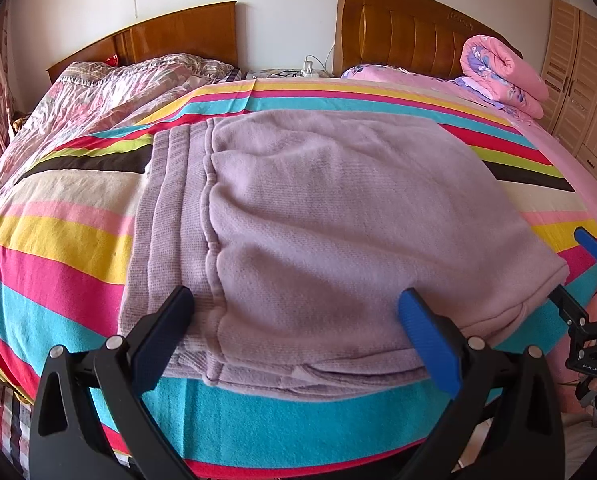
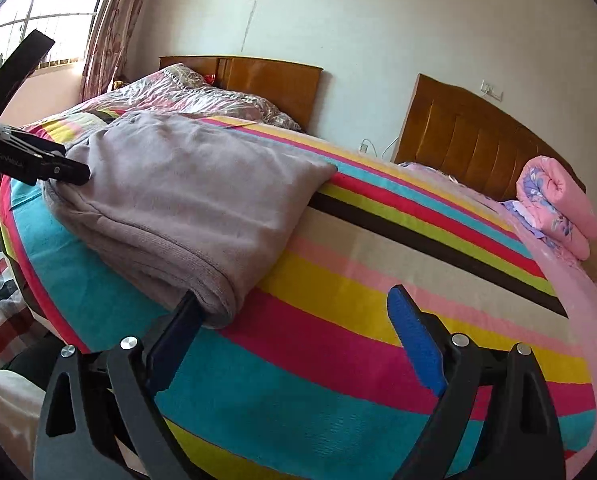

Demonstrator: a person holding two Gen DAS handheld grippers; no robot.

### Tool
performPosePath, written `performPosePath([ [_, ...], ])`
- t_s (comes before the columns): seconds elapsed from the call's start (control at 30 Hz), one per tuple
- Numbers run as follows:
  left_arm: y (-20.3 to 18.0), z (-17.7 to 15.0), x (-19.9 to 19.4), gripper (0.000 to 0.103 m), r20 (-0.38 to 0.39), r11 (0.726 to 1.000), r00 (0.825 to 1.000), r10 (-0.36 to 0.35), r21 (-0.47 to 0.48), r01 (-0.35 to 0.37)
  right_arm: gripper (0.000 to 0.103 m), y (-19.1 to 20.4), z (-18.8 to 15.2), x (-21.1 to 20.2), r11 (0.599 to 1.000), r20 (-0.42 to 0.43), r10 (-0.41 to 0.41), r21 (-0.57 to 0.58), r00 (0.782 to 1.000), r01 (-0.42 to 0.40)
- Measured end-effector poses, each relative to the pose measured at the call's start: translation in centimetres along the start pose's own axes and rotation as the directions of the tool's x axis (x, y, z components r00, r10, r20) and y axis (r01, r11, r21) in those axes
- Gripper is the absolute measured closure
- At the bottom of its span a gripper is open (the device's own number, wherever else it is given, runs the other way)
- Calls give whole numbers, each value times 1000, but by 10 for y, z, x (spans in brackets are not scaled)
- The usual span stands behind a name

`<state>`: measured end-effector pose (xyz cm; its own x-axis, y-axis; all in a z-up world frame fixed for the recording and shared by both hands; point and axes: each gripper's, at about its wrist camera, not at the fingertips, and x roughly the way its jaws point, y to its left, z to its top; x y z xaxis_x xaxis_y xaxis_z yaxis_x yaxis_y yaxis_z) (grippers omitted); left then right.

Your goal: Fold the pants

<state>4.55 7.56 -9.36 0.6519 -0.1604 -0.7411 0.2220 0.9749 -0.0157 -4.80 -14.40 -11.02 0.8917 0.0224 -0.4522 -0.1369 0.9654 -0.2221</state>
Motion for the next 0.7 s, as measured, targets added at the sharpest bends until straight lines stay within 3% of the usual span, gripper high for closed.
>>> performPosePath([
  [0.07,0,0,0,2,0,1000,1000,-2,0,2,16,1,1,3,1000,-4,0,1,1000,0],
  [0.13,-1,0,0,2,0,1000,1000,2,5,-2,16,4,-7,19,1000,-97,22,-13,995,-24],
  [0.2,-2,0,0,2,2,1000,1000,5,7,-5,16,-5,-7,18,998,-96,50,43,994,-46],
  [0.33,-3,0,-1,2,6,1000,1000,5,4,-5,16,-2,2,3,1000,-1,-7,23,1000,7],
  [0.4,-3,-1,-1,2,7,1000,1000,4,6,-4,15,3,-4,14,1000,-60,-17,-19,998,16],
  [0.5,-3,-1,0,2,9,1000,1000,-1,5,1,15,3,-8,12,998,-55,-33,-55,998,30],
  [0.63,0,-2,-2,2,14,1000,1000,-14,-1,14,14,9,5,-12,985,48,-119,-119,992,124],
  [0.7,0,-3,-2,2,16,1000,1000,-18,2,18,14,8,-1,-3,986,-6,-109,-126,994,108],
])
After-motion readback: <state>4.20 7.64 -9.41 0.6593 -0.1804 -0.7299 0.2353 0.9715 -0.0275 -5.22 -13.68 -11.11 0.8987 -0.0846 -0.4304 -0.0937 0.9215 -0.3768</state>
